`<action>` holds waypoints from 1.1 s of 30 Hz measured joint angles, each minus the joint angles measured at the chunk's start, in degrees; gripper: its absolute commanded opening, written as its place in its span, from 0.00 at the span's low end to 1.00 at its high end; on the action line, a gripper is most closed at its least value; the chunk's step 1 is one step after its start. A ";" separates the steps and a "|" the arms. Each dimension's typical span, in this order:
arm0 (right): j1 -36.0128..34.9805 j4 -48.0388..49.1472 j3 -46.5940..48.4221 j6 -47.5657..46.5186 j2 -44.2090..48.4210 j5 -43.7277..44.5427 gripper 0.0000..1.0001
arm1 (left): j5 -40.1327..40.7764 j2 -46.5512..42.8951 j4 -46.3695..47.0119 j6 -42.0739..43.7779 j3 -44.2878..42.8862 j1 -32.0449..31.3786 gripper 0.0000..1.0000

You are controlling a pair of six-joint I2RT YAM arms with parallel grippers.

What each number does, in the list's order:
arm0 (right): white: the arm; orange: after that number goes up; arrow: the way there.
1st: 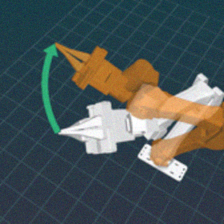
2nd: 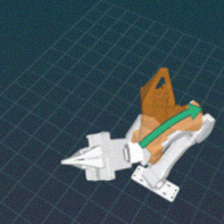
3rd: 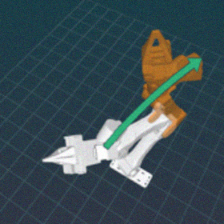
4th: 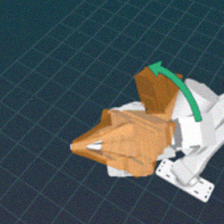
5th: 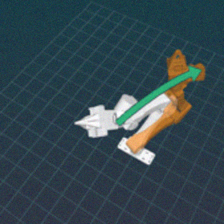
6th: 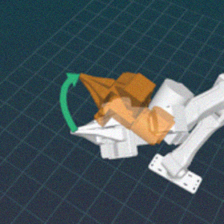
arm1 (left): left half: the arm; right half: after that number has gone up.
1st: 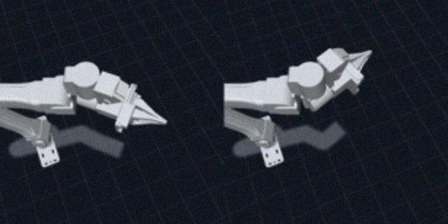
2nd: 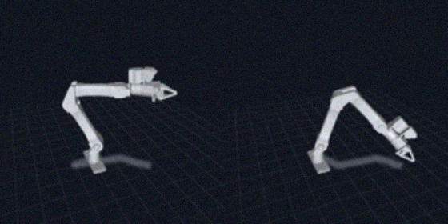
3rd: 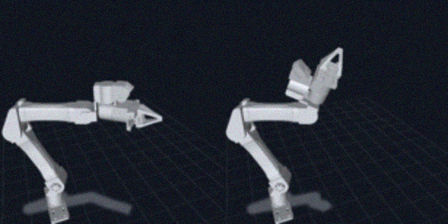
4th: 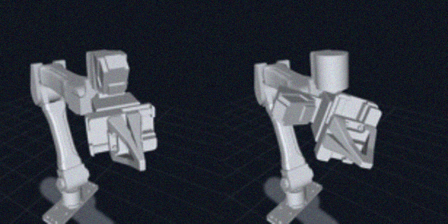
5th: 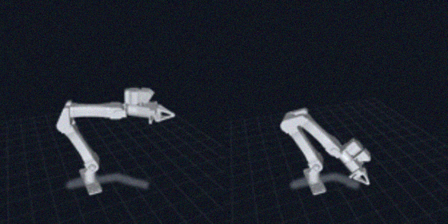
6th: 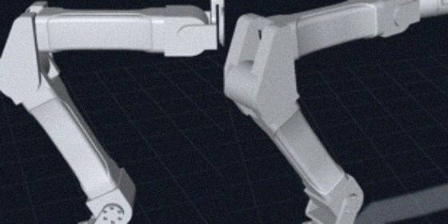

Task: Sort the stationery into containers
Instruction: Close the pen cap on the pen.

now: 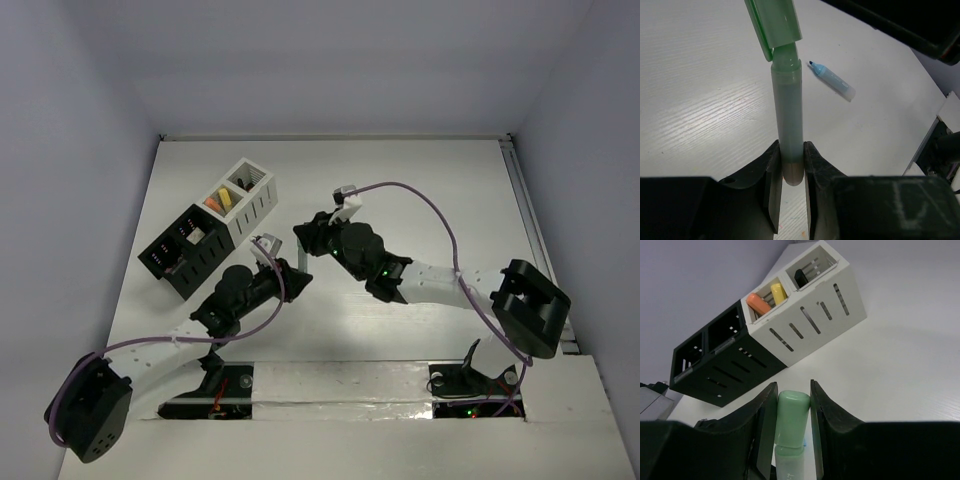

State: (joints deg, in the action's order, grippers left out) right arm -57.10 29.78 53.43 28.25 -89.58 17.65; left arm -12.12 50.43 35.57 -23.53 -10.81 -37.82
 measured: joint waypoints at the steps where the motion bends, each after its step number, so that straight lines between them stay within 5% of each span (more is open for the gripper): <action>1: -0.42 1.49 -0.68 -0.07 0.00 0.72 0.00 | 0.00 -0.15 -0.04 -0.09 0.02 -0.02 0.00; 17: -3.26 6.25 -3.56 -3.48 1.05 5.16 0.00 | 0.13 -2.23 -0.90 -0.35 0.66 -0.09 0.00; 33: -3.23 2.89 -3.30 -7.48 1.07 -0.17 0.00 | 0.09 -2.25 -3.21 -0.37 0.74 -0.35 0.00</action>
State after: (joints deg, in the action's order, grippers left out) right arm -60.34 32.67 50.13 20.78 -88.51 17.47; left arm -12.03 48.18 32.36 -23.90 -10.07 -38.17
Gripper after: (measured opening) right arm 0.349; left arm 0.159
